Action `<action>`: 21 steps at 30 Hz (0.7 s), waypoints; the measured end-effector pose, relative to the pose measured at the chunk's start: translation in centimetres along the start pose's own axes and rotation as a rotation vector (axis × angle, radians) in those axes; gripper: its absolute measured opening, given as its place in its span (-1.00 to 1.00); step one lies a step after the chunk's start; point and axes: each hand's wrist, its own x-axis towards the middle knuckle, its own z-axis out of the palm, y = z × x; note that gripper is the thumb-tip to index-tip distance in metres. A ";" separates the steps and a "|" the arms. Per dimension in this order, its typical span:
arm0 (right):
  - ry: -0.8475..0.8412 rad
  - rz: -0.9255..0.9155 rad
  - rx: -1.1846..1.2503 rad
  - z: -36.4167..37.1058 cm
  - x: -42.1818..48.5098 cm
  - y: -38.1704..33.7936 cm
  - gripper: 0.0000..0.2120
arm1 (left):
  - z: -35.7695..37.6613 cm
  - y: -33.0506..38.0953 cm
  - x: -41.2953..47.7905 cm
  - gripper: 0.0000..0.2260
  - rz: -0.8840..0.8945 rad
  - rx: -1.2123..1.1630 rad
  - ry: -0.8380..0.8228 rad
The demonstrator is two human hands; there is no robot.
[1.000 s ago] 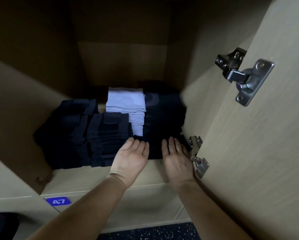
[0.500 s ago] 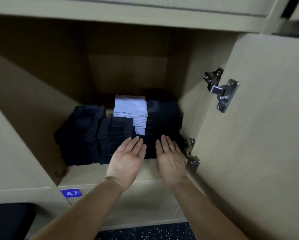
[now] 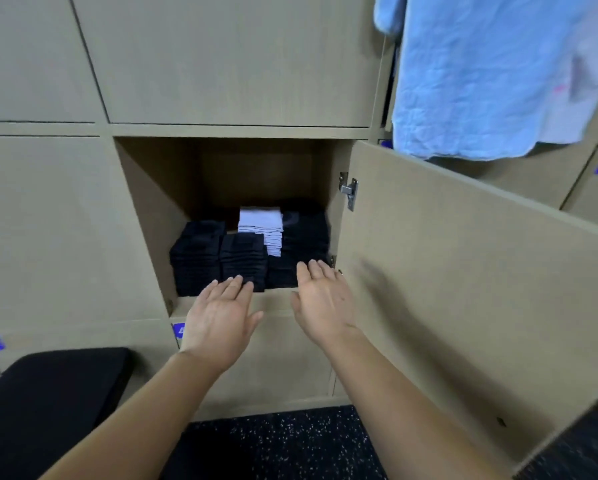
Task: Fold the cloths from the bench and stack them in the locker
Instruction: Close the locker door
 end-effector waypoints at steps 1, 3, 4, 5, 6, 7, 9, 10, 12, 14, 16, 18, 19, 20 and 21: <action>-0.005 -0.003 0.024 -1.2 -1.4 0.0 -0.55 | -0.7 0.7 -1.4 -0.46 0.002 -0.019 0.004; -0.008 0.012 0.054 -3.7 -4.1 0.0 -0.53 | -1.8 2.4 -4.0 -0.47 -0.010 -0.070 -0.006; 0.004 0.020 0.064 -5.1 -5.5 0.0 -0.52 | -2.2 3.3 -5.2 -0.47 -0.014 -0.106 -0.013; 0.019 0.026 0.071 -6.2 -6.9 0.1 -0.51 | -2.6 4.3 -6.4 -0.49 -0.009 -0.137 -0.013; 0.039 0.033 0.073 -7.4 -8.2 0.2 -0.51 | -2.9 5.3 -7.5 -0.50 0.003 -0.158 -0.011; 0.069 0.035 0.079 -8.6 -9.5 0.4 -0.52 | -3.3 6.4 -8.5 -0.51 0.022 -0.173 -0.004; 0.142 0.041 0.071 -11.1 -11.8 1.1 -0.54 | -4.1 8.7 -10.0 -0.49 0.075 -0.212 0.020; 0.191 0.049 0.064 -12.6 -12.9 1.6 -0.55 | -4.5 9.9 -10.5 -0.48 0.104 -0.237 0.031; 0.349 0.066 0.068 -15.4 -15.0 2.9 -0.56 | -5.3 12.2 -11.0 -0.44 0.162 -0.296 0.059; 0.492 0.082 0.064 -18.2 -17.0 4.6 -0.57 | -6.3 14.5 -11.1 -0.40 0.218 -0.353 0.093; 0.652 0.107 0.133 -20.5 -18.7 6.4 -0.57 | -7.5 17.0 -11.1 -0.39 0.261 -0.418 0.136; 0.782 0.161 0.227 -21.8 -20.2 8.1 -0.57 | -8.5 19.5 -11.2 -0.37 0.281 -0.489 0.159; 0.830 0.198 0.246 -22.1 -20.9 8.9 -0.56 | -8.8 20.7 -11.3 -0.35 0.288 -0.512 0.166; 0.857 0.239 0.259 -22.1 -21.5 9.7 -0.54 | -8.8 21.9 -11.3 -0.33 0.288 -0.526 0.160; 0.861 0.294 0.272 -22.1 -22.0 10.3 -0.51 | -8.8 23.0 -11.3 -0.30 0.281 -0.544 0.146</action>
